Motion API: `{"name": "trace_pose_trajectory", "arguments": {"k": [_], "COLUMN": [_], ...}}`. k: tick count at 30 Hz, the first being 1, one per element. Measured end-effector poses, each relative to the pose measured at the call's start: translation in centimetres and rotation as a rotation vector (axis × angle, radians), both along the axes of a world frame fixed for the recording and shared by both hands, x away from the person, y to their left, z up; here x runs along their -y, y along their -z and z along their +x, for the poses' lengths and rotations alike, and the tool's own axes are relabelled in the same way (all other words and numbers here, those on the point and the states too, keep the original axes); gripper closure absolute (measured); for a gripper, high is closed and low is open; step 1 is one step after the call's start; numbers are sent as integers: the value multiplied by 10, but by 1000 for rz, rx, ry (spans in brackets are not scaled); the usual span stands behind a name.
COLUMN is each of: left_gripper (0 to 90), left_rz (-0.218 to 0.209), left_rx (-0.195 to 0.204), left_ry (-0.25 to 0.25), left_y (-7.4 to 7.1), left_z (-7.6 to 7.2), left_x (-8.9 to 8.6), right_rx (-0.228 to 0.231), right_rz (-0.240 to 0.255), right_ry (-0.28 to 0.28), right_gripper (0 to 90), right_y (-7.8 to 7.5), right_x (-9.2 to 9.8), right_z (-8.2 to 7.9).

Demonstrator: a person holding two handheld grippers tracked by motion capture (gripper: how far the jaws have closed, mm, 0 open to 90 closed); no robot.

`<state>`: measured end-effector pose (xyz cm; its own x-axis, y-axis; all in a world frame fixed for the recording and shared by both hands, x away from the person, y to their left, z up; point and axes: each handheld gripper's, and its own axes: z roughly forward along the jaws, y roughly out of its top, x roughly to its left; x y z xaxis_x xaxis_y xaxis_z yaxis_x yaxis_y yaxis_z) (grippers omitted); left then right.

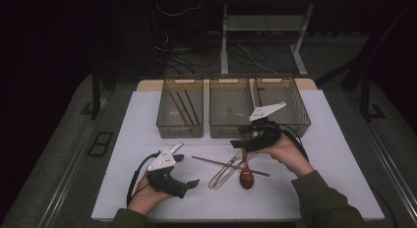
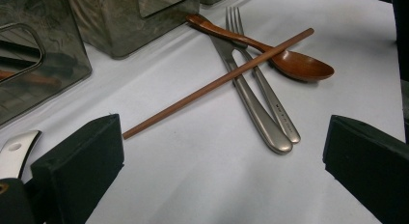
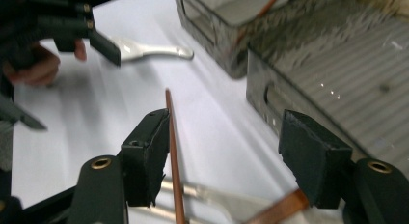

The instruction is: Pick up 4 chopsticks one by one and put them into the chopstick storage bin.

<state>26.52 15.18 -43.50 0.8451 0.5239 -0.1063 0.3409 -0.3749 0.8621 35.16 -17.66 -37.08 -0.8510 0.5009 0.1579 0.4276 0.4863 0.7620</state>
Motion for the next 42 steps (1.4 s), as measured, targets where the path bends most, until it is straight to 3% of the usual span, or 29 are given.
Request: {"name": "trace_pose_trajectory", "arguments": {"k": [20,32,42], "left_gripper": [1,1,1], "left_rz": [-1,0,3], "left_rx": [3,3,4], "left_ry": [2,3,4], "left_y": [0,0,0], "left_z": [-1,-2,-1], "left_x": [1,1,1], "right_rx": [-16,-22,-35], "right_rz": [-40,-123,-133], "right_ry": [-29,-70,-86], "right_gripper": [539,681,763], "right_y": [23,44,54], "right_x": [47,32,25], "right_z": [-45,-50,-46]}}
